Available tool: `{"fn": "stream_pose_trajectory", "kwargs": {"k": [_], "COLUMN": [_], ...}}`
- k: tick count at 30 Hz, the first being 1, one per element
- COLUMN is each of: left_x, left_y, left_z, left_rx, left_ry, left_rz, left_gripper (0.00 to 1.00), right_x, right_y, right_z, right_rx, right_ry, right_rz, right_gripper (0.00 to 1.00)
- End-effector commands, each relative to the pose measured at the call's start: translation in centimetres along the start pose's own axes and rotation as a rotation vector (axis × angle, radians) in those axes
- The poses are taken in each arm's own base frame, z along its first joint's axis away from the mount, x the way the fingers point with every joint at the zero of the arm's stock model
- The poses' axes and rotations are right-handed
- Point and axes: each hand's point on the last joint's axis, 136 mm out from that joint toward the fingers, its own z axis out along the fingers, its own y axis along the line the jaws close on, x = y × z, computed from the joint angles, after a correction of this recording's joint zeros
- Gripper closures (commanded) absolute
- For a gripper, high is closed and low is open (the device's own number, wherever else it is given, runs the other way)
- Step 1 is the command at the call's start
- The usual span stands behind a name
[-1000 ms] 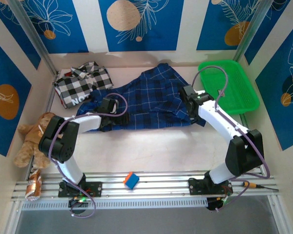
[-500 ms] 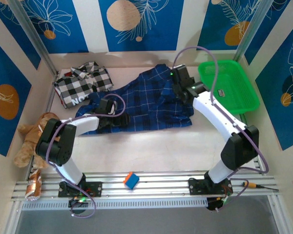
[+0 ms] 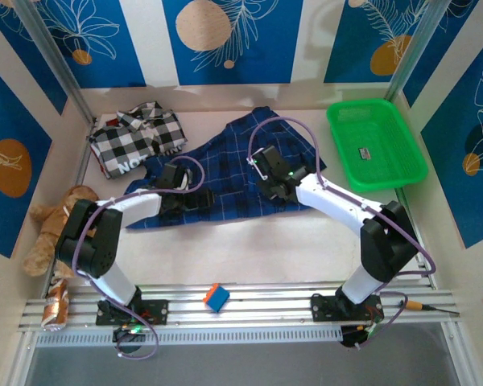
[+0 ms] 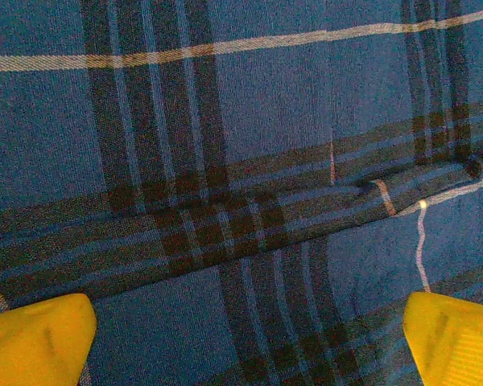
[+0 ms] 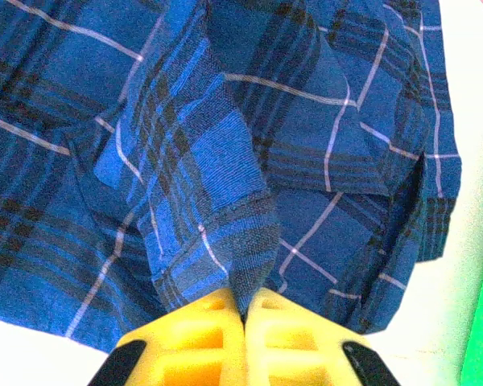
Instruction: Fold and stack the long sleeve shirts
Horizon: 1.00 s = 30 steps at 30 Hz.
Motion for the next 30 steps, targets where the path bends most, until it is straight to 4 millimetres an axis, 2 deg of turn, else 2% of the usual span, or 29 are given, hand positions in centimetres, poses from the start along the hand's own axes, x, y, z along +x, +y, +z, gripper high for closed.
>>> {"fn": "stream_pose_trajectory", "kwargs": {"k": [1,8,11,13,18,20,23,25,27,28,30], "left_x": [0.8,0.0,-0.3,-0.7,-1.6,-1.8,-2.2,-2.2,-2.1,-2.1,-2.1], "left_y": [0.1,0.1,0.7,1.2,2.5,2.8,2.3,1.2,0.4,-0.1,-1.4], "left_z": [-1.0,-3.1,-4.4,-5.5,-8.5,-9.4,-9.9,-9.5,-8.6,-8.3,-7.0], "left_rx": [0.012,0.013,0.008,0.001,-0.015,-0.023,-0.005,0.040,0.044,0.044,0.062], "left_ry": [0.032,-0.031,-0.071,-0.101,-0.162,-0.173,-0.158,-0.123,-0.080,-0.062,-0.008], "left_rz": [-0.055,-0.110,-0.148,-0.172,-0.196,-0.186,-0.140,-0.103,-0.056,-0.033,0.008], "left_gripper": [0.01,0.00,0.00,0.00,0.00,0.00,0.00,0.00,0.00,0.00,0.00], "right_x": [-2.4,-3.7,-5.6,-7.2,-10.3,-10.6,-9.9,-8.7,-7.0,-6.2,-4.2], "right_y": [1.8,7.6,9.8,11.1,13.0,12.6,10.3,8.2,6.4,5.7,4.5], "right_z": [-1.5,-1.1,-1.4,-1.8,-3.4,-3.8,-4.1,-4.4,-5.2,-5.6,-6.5], "right_rx": [-0.069,-0.237,-0.322,-0.390,-0.531,-0.531,-0.512,-0.491,-0.472,-0.463,-0.434], "right_ry": [-0.091,-0.076,-0.088,-0.104,-0.123,-0.118,-0.076,-0.050,-0.039,-0.039,-0.047], "right_rz": [-0.026,-0.037,0.018,0.060,0.175,0.209,0.304,0.374,0.418,0.423,0.430], "right_gripper": [0.99,0.91,0.85,0.79,0.49,0.38,0.33,0.25,0.05,0.01,0.01]}}
